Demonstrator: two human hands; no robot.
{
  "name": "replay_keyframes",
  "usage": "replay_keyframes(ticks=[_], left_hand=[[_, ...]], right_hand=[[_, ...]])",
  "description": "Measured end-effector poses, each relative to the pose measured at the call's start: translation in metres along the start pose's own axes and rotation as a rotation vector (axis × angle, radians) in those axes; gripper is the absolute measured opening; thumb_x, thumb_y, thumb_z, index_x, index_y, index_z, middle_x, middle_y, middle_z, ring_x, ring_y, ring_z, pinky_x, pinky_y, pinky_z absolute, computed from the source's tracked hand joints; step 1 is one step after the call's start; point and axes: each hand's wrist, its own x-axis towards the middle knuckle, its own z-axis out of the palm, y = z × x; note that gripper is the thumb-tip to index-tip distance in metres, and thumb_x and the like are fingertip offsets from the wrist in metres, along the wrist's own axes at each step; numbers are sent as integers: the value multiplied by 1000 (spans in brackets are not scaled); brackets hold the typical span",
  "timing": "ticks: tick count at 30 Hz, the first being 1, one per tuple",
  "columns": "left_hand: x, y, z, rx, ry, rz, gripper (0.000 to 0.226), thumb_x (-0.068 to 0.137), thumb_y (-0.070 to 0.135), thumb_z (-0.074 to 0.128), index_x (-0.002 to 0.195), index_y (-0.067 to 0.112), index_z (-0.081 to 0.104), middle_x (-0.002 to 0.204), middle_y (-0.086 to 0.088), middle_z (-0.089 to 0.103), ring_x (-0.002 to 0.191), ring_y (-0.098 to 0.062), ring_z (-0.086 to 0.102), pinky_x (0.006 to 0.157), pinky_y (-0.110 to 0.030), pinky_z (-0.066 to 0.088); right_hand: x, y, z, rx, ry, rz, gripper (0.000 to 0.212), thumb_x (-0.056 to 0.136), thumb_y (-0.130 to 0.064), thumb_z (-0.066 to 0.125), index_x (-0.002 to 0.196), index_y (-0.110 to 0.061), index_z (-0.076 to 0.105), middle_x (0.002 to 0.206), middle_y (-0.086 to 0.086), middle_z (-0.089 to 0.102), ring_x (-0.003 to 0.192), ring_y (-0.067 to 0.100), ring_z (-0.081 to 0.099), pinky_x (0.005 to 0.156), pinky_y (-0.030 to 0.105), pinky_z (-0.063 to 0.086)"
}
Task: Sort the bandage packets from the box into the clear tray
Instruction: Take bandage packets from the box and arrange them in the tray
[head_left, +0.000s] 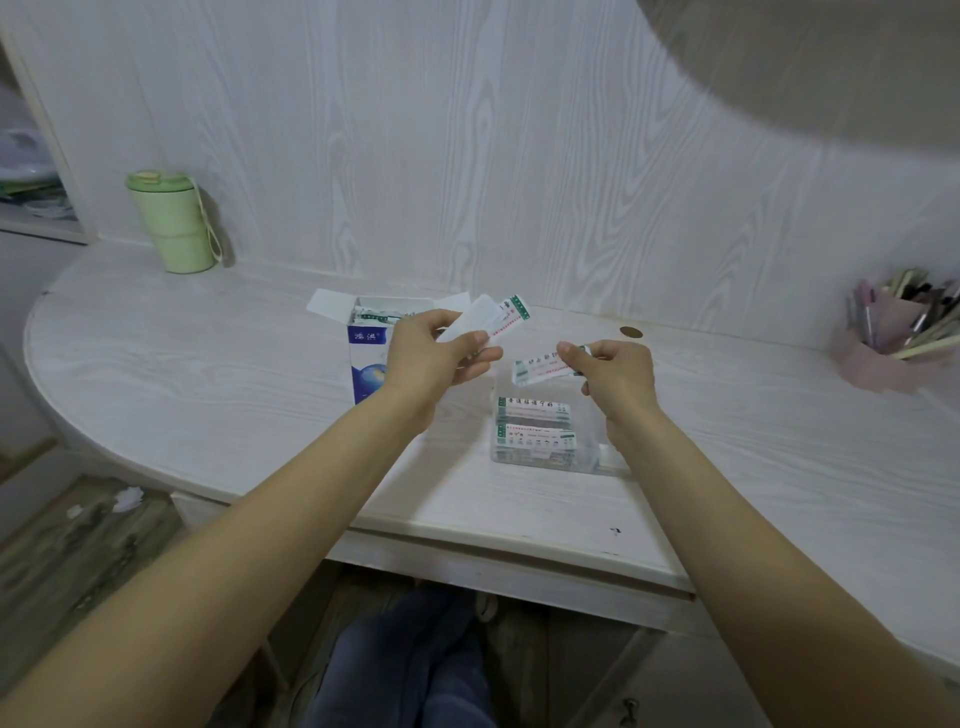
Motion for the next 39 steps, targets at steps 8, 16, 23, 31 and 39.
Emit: replay_keyframes(ticks=[8,16,23,31,39], left_hand=[[0,0,-1,-36,38,26,8,89,-4,59,94,2,59,94,-7,65,68,-15,72,64,-19,58],[-3,3,-4,-37,12,30,13,90,-4,58,103,-4,58,95,-9,65,65,-14,71,63,-18,57],[-4,3,-5,-16,-29,6,18,90,-1,58,108,-4,58,103,-14,66,71,-17,72,64,-18,57],[-4,5,-8,-6,-63,-13,11,91,-1,58,101,-1,59,101,-13,67,74,-21,73,67,-20,58],[-5,6,-8,72,-112,-36,16,90,2,60,106,-1,62,102,-15,69,78,-24,73,68,-23,59]], right_hand=[[-1,5,7,-527,-57,-71,30,83,-36,71,86,-6,67,81,6,63,73,22,53,61,28,36],[0,4,9,-711,-202,-172,13,79,-30,75,81,-18,69,83,-1,60,86,18,56,66,28,38],[5,5,11,-713,-292,-173,9,77,-21,77,76,-15,70,67,-7,58,75,14,55,61,25,39],[8,-4,7,-383,-143,-302,7,82,-22,72,89,-22,71,73,-5,55,67,6,47,61,20,33],[-5,-35,3,102,-313,-273,8,81,-11,73,83,-18,70,66,-3,66,56,4,57,56,16,45]])
